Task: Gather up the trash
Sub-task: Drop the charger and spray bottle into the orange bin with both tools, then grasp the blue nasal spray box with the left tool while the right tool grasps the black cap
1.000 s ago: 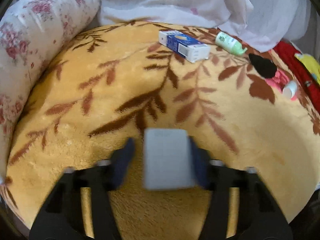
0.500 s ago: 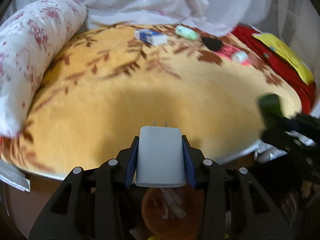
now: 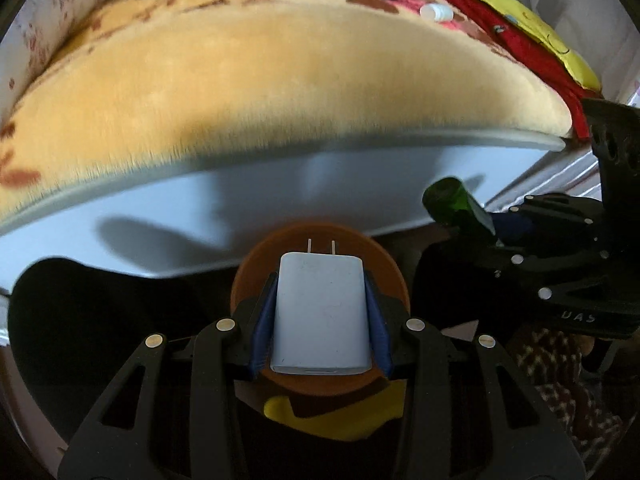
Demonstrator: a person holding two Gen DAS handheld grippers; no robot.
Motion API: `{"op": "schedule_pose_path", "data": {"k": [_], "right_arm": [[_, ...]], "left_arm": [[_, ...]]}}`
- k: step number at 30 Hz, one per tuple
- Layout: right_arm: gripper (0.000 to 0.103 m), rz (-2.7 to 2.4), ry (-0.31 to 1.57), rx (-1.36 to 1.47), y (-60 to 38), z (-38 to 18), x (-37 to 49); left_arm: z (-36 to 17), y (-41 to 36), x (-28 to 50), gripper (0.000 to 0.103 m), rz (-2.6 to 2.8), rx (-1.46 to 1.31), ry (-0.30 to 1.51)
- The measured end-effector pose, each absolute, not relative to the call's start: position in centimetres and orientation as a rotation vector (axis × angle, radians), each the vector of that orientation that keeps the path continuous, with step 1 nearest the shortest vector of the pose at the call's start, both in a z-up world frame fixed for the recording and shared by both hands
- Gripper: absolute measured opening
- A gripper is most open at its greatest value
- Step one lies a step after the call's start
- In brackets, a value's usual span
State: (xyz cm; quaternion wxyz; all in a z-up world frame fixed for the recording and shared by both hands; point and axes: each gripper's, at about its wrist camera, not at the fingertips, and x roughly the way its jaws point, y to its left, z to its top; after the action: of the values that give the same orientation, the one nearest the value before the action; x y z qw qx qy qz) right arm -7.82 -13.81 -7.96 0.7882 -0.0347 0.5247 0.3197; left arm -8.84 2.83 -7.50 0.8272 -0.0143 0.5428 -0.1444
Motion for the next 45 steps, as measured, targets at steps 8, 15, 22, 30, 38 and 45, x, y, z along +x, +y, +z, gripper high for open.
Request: {"op": "schedule_pose_path", "data": {"k": [8,15,22,30,38,45], "right_arm": [[0.079,0.686,1.093,-0.021,-14.4,-7.4,-7.8],[0.084,0.640,0.982,0.035,-16.2,-4.7,-5.5],[0.085,0.540,0.859,0.059,-18.8,-0.8,-0.7],[0.086,0.418,0.746,-0.013,-21.1,2.8,7.8],[0.087,0.281,0.800,-0.019,-22.9,2.9,22.3],[0.087,0.194,0.895,0.009,-23.0,0.6,31.9]], "left_arm": [[-5.4,4.8,-9.1,0.076,-0.212,-0.065,1.068],[-2.6,5.0,-7.1,0.083,-0.182,-0.077,0.964],[-0.3,3.9,-2.6,0.084,-0.178,-0.086,0.879],[1.4,2.9,2.1,0.084,-0.191,-0.110,0.829],[1.4,1.6,5.8,0.084,-0.209,-0.112,0.810],[1.1,2.2,8.5,0.084,-0.198,-0.132,0.809]]}}
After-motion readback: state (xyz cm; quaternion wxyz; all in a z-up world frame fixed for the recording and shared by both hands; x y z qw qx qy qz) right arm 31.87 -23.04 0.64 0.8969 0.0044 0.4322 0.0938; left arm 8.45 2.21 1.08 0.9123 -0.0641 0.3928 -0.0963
